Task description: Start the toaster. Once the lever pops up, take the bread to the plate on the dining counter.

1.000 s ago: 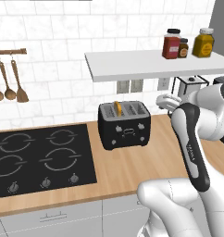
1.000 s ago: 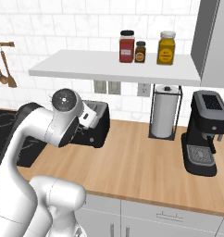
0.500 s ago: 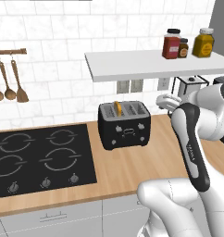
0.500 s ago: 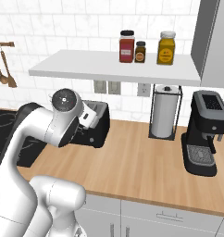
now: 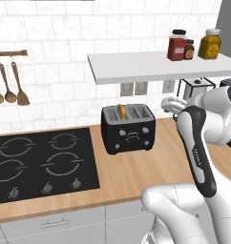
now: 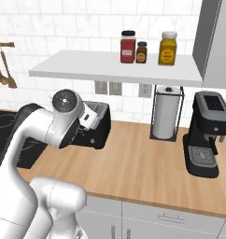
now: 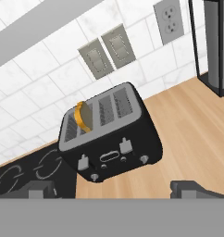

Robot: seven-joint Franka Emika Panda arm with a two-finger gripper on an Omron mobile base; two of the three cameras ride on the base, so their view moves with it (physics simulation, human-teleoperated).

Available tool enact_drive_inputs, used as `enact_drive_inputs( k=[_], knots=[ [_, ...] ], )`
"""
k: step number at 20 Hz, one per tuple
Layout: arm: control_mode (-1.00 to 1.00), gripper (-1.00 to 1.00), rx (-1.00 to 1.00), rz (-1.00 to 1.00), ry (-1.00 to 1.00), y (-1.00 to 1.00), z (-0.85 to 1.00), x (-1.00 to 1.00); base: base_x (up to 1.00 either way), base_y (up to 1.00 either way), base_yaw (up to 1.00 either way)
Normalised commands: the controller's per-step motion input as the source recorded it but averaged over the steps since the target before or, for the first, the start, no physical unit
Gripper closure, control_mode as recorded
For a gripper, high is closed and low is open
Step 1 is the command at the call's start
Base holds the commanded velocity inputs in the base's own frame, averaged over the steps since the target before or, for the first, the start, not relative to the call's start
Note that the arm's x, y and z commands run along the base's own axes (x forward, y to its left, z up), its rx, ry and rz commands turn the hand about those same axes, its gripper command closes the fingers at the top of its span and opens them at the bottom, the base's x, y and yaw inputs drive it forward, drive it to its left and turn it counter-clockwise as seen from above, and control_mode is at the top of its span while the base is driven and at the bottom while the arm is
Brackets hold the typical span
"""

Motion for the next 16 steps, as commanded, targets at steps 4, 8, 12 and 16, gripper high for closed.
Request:
enact_drive_inputs(
  k=[4,8,12,16],
  knots=[
    [-1.00,-1.00,0.00,0.00,0.00,0.00,0.00,0.00,0.00,0.00,0.00],
    [-1.00,-1.00,0.00,0.00,0.00,0.00,0.00,0.00,0.00,0.00,0.00],
    [-1.00,-1.00,0.00,0.00,0.00,0.00,0.00,0.00,0.00,0.00,0.00],
    [-1.00,-1.00,0.00,0.00,0.00,0.00,0.00,0.00,0.00,0.00,0.00]
  ],
)
